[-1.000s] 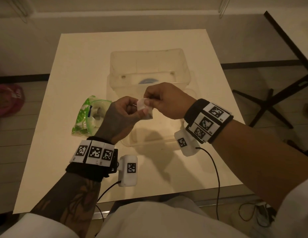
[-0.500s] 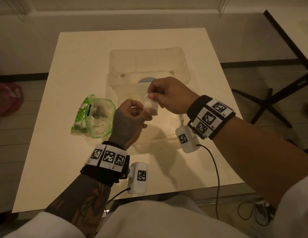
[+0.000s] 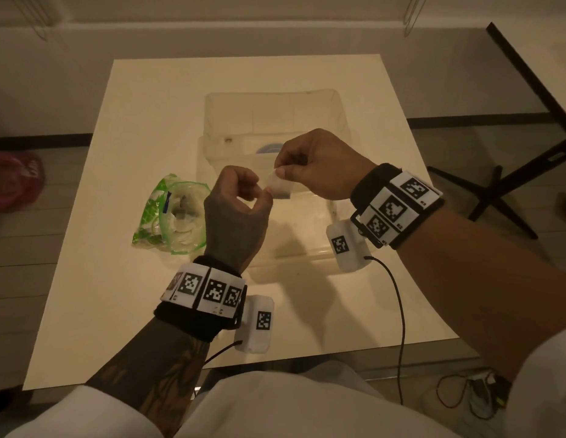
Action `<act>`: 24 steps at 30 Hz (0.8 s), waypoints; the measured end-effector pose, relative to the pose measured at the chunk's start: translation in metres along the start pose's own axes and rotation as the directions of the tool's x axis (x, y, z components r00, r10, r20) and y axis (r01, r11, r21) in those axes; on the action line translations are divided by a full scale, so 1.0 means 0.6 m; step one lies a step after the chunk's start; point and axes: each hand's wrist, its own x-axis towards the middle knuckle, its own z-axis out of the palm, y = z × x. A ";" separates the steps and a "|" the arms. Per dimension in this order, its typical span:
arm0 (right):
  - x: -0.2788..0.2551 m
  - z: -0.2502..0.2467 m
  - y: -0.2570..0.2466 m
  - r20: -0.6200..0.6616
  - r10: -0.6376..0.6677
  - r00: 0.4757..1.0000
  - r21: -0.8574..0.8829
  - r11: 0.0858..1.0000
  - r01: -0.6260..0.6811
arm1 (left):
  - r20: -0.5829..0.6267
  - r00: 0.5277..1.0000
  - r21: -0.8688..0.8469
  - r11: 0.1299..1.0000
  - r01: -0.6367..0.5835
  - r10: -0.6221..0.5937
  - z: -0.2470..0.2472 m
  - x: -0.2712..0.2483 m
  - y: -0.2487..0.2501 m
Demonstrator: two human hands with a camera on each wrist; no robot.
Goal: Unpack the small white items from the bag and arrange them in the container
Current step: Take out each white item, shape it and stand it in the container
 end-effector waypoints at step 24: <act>0.011 0.009 0.010 -0.025 0.046 0.999 0.083 0.996 -0.043 | 0.052 0.952 -0.272 0.913 0.303 -0.300 0.027 -0.001 -0.003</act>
